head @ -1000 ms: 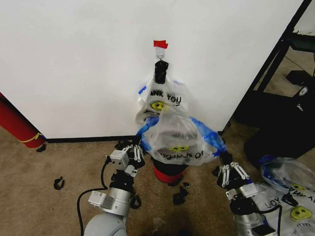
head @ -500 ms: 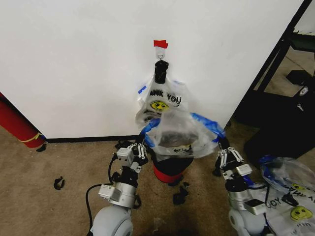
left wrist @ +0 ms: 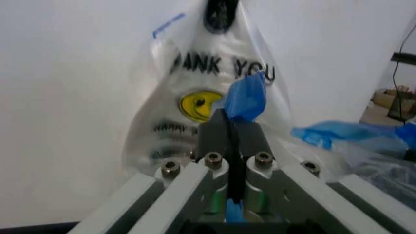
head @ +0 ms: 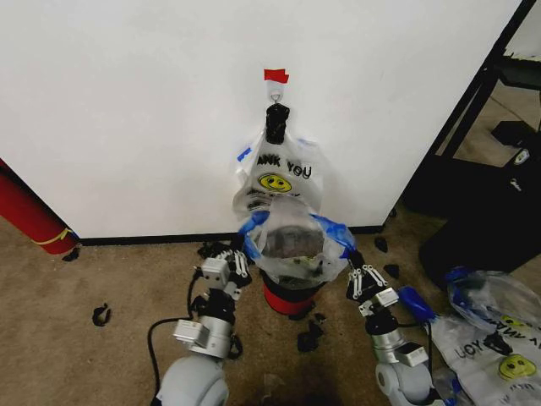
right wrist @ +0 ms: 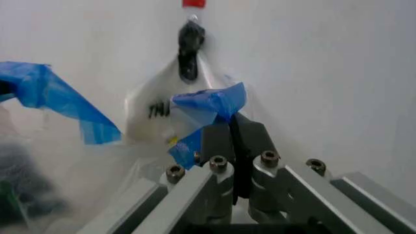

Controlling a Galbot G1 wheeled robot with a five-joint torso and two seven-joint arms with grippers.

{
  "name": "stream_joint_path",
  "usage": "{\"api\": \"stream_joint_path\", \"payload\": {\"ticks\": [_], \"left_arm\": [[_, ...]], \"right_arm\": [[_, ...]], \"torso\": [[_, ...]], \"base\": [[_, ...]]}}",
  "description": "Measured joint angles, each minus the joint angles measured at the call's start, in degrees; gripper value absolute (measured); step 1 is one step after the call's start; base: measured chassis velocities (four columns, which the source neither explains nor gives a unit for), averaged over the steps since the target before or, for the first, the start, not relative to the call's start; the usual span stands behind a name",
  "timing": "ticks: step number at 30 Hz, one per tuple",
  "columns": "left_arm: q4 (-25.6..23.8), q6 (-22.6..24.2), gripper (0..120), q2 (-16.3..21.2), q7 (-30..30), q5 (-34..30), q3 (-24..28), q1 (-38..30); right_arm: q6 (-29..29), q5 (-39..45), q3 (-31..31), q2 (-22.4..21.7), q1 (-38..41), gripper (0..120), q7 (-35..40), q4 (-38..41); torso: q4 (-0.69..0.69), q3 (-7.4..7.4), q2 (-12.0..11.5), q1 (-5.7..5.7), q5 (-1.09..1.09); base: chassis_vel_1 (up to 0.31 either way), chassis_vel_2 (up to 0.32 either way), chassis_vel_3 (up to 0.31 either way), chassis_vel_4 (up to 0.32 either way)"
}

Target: Pick up the garbage bag from the wall and place it over the trash bin.

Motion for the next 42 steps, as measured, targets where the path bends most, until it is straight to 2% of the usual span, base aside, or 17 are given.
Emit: {"api": "stream_joint_path", "payload": {"ticks": [8,17,24,31,36,42], "left_arm": [[3.8,-0.5,0,0.3,0.5,0.6,1.1,-1.1],[4.3,-0.6,0,1.5,0.5,0.3,0.6,-1.5],[3.0,-0.6,0,1.4,0.2,-0.8,-0.6,-1.4],[1.0,-0.7,0,1.2,0.5,-0.7,-0.7,0.2],[-3.1,1.5,0,1.9,0.4,0.8,-0.6,2.5],[-4.3,3.0,0,4.1,0.6,2.2,-0.1,4.2]], "right_arm": [[0.0,1.0,-2.0,-0.1,1.4,0,0.3,-4.7],[0.0,0.3,-5.6,-0.2,1.8,0,-4.7,-4.6],[0.0,3.2,-6.4,2.2,3.7,0,-8.0,-5.1],[-0.5,7.0,-5.2,2.0,2.9,0,0.6,-2.1],[-3.3,10.6,-4.5,-0.3,-1.3,0,8.2,4.2],[-6.6,5.7,-3.2,-2.7,-5.4,0,12.6,8.7]], "torso": [[0.0,0.0,0.0,0.0,0.0],[0.0,0.0,0.0,-0.01,0.0],[0.01,0.0,0.0,-0.01,0.0],[0.01,0.0,0.0,-0.01,0.0],[0.0,0.0,0.0,-0.01,0.01],[0.01,-0.01,0.0,-0.01,0.01]], "base": [[0.0,0.0,0.0,0.0],[0.0,0.0,0.0,0.0],[0.0,0.0,0.0,0.0],[0.0,0.0,0.0,0.0],[0.0,0.0,0.0,0.0],[0.0,0.0,0.0,0.0]]}}
